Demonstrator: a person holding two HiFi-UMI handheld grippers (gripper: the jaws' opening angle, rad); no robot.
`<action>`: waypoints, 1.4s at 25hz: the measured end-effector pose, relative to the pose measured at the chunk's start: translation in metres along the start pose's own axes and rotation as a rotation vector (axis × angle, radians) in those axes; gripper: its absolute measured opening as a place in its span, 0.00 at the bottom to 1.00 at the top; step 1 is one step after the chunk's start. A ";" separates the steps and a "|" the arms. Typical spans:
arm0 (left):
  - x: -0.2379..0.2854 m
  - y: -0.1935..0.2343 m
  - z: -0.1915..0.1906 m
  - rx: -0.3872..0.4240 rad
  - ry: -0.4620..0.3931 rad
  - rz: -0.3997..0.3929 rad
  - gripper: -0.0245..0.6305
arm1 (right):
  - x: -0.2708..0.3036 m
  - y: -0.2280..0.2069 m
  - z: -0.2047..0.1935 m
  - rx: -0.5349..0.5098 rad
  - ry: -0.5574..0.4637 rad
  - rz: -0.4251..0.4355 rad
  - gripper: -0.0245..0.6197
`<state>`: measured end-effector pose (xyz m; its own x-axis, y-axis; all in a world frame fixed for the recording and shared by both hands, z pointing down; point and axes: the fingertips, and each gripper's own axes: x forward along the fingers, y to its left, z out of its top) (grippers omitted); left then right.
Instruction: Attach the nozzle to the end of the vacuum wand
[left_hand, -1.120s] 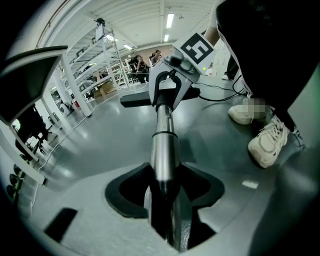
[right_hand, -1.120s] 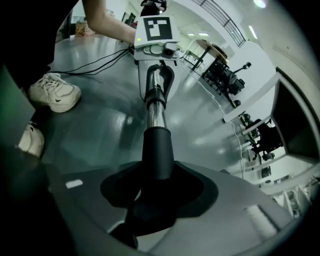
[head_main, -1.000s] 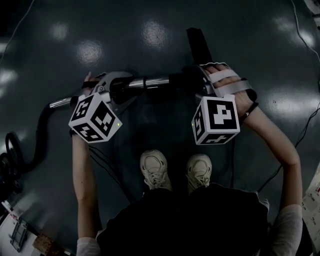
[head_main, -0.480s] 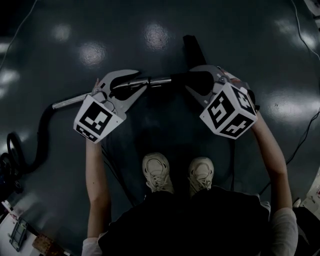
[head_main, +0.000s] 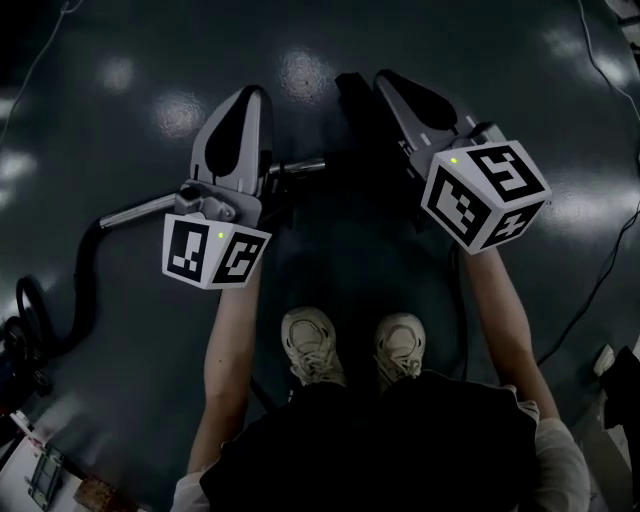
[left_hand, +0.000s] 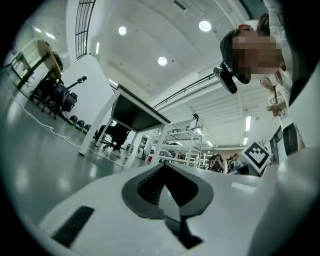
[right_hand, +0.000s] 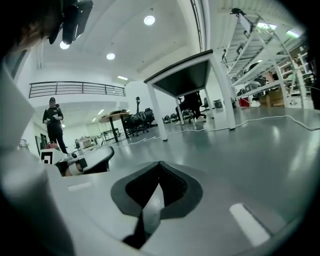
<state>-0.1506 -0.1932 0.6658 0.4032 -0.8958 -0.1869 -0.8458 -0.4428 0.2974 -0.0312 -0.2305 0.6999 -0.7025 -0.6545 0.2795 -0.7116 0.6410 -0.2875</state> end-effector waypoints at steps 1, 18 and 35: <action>0.002 0.001 -0.002 -0.016 -0.005 0.008 0.04 | 0.000 -0.002 0.001 0.012 -0.015 -0.008 0.05; 0.043 0.033 0.070 -0.019 -0.083 0.142 0.04 | 0.002 -0.027 0.076 0.071 -0.028 -0.036 0.05; 0.057 -0.298 0.796 -0.054 -0.177 0.217 0.04 | -0.347 0.277 0.731 0.134 -0.137 -0.039 0.05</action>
<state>-0.1530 -0.0822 -0.1788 0.1437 -0.9512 -0.2731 -0.8838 -0.2475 0.3970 0.0220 -0.1191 -0.1461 -0.6605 -0.7317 0.1685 -0.7240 0.5612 -0.4011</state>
